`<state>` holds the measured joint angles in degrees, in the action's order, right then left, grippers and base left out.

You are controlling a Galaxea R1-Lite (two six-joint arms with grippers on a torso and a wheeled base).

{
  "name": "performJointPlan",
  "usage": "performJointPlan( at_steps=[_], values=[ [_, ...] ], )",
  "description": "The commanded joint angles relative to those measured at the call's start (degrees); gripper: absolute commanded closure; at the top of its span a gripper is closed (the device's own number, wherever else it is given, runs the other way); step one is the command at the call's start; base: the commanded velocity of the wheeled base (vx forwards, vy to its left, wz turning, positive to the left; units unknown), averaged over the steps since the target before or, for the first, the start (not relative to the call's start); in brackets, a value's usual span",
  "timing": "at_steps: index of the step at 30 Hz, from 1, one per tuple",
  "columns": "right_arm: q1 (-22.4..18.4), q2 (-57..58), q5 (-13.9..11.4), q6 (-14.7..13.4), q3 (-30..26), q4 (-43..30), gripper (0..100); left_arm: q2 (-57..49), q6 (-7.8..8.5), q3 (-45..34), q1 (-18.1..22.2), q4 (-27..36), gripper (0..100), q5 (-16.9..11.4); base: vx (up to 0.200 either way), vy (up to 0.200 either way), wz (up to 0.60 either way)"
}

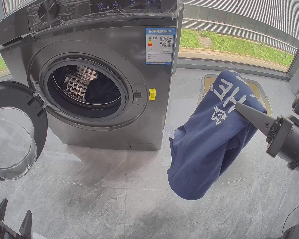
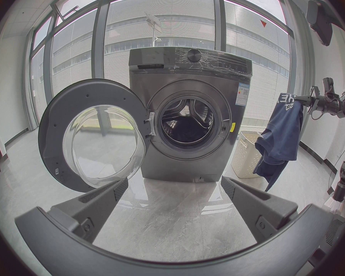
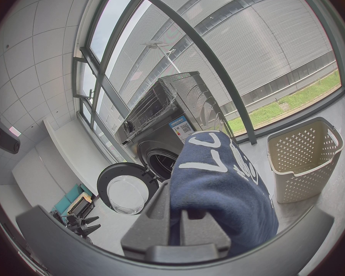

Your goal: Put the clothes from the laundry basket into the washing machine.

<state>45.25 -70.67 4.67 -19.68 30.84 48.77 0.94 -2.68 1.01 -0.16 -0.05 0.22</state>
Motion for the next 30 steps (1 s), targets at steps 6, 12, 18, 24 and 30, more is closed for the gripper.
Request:
performJointPlan(
  at_steps=[6,12,18,24,30],
  values=[
    [0.01,-0.08,-0.01,-0.01,-0.08,0.0,100,-0.41,-0.04,-0.92,-0.02,-0.04,0,0.04,0.0,0.2,0.0],
    [0.01,-0.08,-0.01,-0.01,-0.08,0.0,100,-0.41,-0.04,-0.92,-0.02,-0.04,0,0.04,0.0,0.2,0.0],
    [0.01,-0.08,-0.01,-0.01,-0.17,0.0,100,-0.41,-0.04,-0.92,-0.02,-0.04,0,0.04,0.0,0.133,0.0],
    [0.01,-0.08,-0.01,-0.01,-0.34,0.0,100,-0.41,-0.04,-0.92,-0.02,-0.04,0,0.04,0.0,0.0,0.0],
    [0.01,-0.08,-0.01,-0.01,-0.34,0.0,100,-0.41,-0.04,-0.92,-0.02,-0.04,0,0.04,-0.067,0.0,0.0]
  ],
)
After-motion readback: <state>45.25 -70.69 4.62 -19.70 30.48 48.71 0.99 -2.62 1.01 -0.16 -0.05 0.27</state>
